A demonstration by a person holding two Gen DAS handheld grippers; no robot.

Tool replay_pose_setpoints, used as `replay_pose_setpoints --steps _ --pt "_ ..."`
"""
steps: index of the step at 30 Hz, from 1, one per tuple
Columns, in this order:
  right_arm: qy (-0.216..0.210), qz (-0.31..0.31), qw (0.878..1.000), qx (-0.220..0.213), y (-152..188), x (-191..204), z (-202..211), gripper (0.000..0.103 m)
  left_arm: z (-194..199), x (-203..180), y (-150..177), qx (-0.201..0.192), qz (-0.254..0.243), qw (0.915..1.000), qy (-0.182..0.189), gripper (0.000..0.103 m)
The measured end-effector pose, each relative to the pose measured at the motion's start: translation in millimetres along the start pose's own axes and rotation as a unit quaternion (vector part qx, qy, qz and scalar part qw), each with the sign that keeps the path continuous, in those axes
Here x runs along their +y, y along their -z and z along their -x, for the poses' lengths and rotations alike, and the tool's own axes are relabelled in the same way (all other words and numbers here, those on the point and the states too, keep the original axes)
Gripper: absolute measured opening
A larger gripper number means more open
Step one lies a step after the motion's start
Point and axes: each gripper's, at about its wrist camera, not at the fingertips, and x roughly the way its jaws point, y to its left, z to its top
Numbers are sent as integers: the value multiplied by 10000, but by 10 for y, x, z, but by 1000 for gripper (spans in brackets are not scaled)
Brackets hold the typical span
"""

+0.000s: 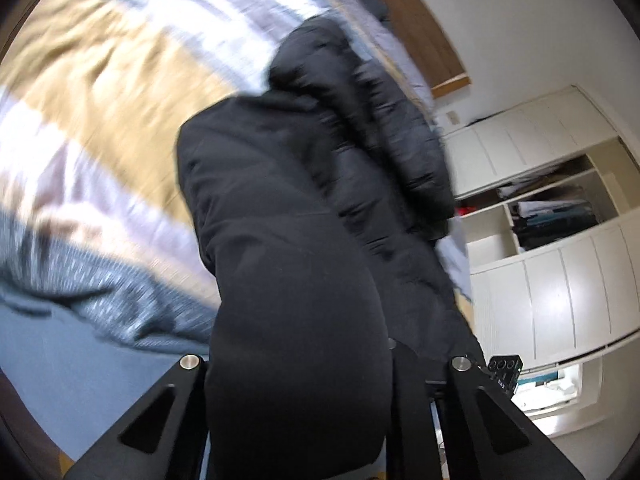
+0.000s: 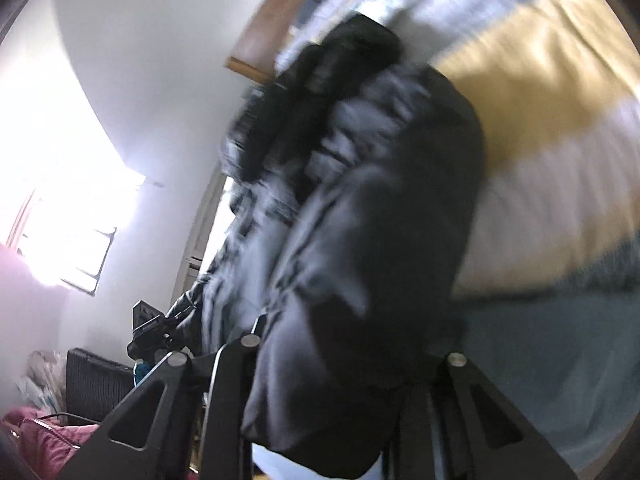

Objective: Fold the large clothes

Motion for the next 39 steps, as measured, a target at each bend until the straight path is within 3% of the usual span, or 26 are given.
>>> replay_pose_setpoints --steps 9,16,19,23,29,34,39 --pt "-651 184 9945 -794 -928 469 145 18 323 -749 -921 -548 -308 9943 858 15" --pt "-1676 -359 9704 -1699 -1947 396 146 18 306 -863 -1937 -1175 210 9772 1758 16" --pt "-1826 -674 9631 -1860 -2362 262 -63 18 102 -817 -2372 -1325 520 9711 1917 18" --pt "-1466 -919 9645 -1994 -2977 129 -513 18 -295 -782 -2988 -1418 809 9710 1745 18" --pt "-155 -932 9762 -1953 -3850 -22 -1236 18 -1094 -685 -3884 -1357 876 9829 888 21" --pt "779 -1144 9767 -1640 -4361 -409 -1966 19 -1802 -340 -4371 -1122 1105 9872 261 25" --pt "1206 -1386 9741 -1315 -4566 -794 -2520 19 -2432 22 -4624 -823 1263 9886 -27 30"
